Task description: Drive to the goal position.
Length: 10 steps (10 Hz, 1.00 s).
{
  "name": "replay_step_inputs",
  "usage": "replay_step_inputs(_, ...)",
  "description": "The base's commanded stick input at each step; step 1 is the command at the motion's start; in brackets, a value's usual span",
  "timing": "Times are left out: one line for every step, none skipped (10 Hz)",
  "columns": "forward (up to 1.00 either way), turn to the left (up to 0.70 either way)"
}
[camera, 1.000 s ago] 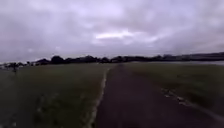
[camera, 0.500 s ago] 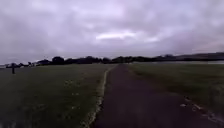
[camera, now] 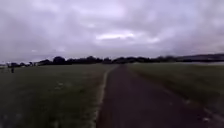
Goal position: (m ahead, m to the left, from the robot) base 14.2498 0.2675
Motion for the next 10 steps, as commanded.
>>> replay_step_inputs(0.85,0.0)
replay_step_inputs(0.85,0.0)
replay_step_inputs(0.5,-0.05)
replay_step_inputs(0.5,-0.17)
replay_step_inputs(0.5,-0.25)
replay_step_inputs(0.5,-0.25)
replay_step_inputs(0.5,-0.25)
replay_step_inputs(0.5,-0.25)
replay_step_inputs(0.5,-0.25)
replay_step_inputs(0.5,-0.25)
